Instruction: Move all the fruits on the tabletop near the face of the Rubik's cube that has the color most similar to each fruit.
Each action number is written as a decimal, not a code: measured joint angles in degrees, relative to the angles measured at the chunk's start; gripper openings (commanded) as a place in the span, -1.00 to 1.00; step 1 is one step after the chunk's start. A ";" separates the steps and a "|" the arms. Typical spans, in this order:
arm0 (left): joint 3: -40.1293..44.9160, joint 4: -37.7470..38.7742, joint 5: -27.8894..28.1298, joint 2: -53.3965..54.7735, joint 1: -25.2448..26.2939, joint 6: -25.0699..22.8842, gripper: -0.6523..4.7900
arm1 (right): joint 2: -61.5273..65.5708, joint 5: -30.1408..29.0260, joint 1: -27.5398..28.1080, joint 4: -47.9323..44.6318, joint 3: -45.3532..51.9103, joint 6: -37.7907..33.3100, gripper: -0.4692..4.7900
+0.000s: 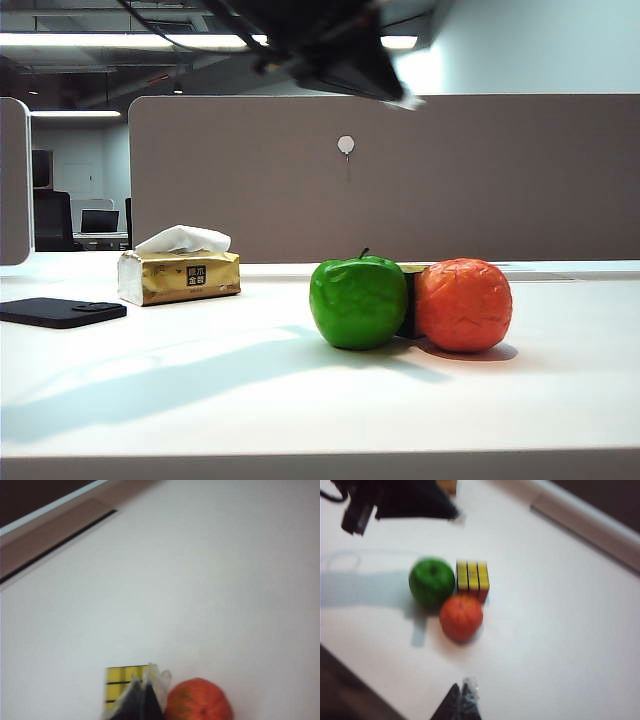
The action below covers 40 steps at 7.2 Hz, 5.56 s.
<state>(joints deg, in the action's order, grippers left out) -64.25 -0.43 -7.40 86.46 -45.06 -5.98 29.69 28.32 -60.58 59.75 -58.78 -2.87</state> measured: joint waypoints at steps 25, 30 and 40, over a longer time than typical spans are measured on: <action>44.74 20.28 -5.60 -86.25 24.79 11.54 -0.78 | -29.31 -14.45 4.46 -70.12 58.45 10.03 -0.82; 62.58 4.39 0.44 -86.27 24.79 14.58 -0.78 | -29.27 -20.09 40.59 -68.04 58.45 9.86 -0.82; 63.71 1.27 5.44 -86.25 45.53 9.84 -0.78 | -29.22 -23.43 48.85 -72.65 58.45 8.68 -0.82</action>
<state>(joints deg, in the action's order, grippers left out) -0.54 0.84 -1.96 0.21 0.47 3.86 0.47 4.89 -11.73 -12.91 -0.34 5.80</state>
